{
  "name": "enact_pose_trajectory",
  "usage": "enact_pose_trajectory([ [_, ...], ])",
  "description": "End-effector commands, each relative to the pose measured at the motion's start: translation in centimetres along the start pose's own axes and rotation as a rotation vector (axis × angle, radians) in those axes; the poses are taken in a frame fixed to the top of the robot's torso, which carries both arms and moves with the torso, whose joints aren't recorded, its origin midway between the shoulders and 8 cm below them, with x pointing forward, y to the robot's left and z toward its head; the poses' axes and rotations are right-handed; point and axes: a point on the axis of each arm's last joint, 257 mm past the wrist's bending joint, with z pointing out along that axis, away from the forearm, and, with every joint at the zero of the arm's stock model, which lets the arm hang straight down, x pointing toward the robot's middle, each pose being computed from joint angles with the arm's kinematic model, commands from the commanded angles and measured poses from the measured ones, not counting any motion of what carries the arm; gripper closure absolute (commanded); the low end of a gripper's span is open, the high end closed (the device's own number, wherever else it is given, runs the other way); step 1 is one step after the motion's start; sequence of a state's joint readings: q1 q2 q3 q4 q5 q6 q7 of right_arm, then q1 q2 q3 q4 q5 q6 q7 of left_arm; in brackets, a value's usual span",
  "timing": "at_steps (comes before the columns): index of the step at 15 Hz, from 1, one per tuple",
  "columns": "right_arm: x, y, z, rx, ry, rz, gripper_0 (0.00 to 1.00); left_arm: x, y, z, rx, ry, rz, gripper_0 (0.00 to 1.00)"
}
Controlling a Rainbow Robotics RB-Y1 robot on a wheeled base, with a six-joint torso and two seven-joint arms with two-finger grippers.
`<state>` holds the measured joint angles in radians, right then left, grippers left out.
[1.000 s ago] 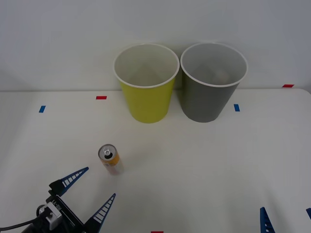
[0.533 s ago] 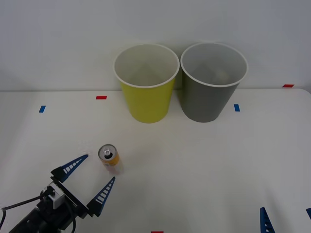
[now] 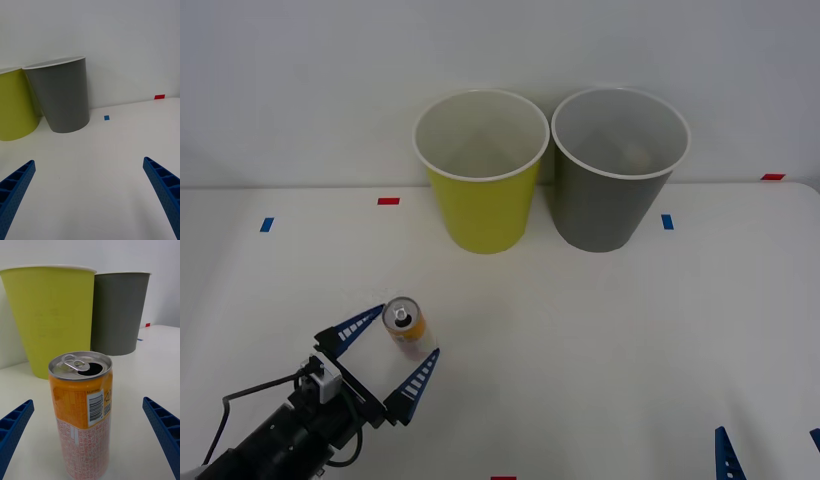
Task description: Put cans in the gray bin and PET bottles in the light green bin.
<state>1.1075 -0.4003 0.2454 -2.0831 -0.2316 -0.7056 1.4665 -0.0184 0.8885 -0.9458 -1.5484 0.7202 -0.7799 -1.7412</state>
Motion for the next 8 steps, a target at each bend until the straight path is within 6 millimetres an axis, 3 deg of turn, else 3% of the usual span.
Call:
enact_pose_trajectory([
  [1, 0.0, 0.0, 0.0, 0.000, 0.000, 0.000, 0.00, -0.4, -0.2, 1.3, 0.001, -0.011, -0.008, 0.00],
  [8, 0.0, 0.0, 0.0, 0.000, 0.000, 0.000, 0.00, -0.9, 0.0, 3.0, 0.007, -0.017, -0.008, 0.00],
])
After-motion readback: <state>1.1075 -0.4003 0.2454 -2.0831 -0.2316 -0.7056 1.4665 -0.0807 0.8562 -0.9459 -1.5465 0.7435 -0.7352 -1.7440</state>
